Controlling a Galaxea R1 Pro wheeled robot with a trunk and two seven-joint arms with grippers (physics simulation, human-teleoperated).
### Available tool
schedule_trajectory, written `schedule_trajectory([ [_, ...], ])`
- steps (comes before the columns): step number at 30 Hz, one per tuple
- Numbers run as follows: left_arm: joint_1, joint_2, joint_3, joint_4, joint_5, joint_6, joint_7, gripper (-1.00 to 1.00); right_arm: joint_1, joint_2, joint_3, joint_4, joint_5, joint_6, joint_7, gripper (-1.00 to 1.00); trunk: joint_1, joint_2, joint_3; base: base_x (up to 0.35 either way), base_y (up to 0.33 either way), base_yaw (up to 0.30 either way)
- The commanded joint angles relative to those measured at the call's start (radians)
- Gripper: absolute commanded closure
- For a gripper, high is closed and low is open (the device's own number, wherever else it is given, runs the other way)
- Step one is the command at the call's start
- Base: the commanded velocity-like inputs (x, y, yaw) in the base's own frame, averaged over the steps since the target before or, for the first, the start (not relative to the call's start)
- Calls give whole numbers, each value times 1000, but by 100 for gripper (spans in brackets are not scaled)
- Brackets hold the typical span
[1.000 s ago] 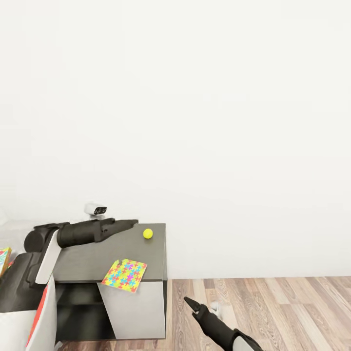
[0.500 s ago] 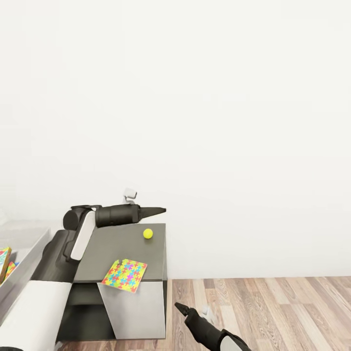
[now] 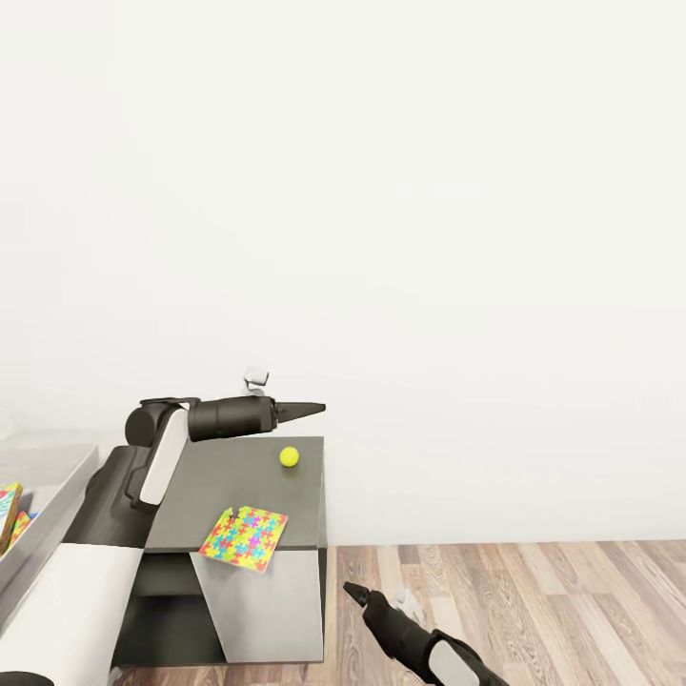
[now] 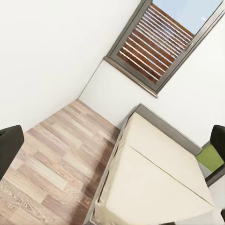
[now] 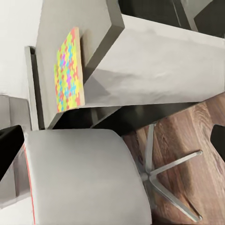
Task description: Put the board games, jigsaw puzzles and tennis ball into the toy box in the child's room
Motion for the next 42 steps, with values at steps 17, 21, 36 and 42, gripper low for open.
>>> schedule_trajectory([
  [17, 2, 8, 1, -2, 2, 4, -18, -100, -1, -19, 15, -78, 90, 63, 213, -100, 1, -2, -2, 0, 0, 0],
  [21, 2, 8, 2, -3, 3, 4, -20, -100, 0, -19, 15, -78, 96, 61, 225, -100, 1, -2, -2, 0, 0, 0],
  [36, 2, 6, 2, -4, 2, 4, -20, -100, 0, -33, 16, -70, 95, 62, 232, -100, 1, -2, -2, 79, 44, 106],
  [42, 2, 6, 3, -4, 2, 4, -19, -100, 0, -33, 16, -70, 96, 63, 234, -100, 1, -2, -2, 55, 63, 36],
])
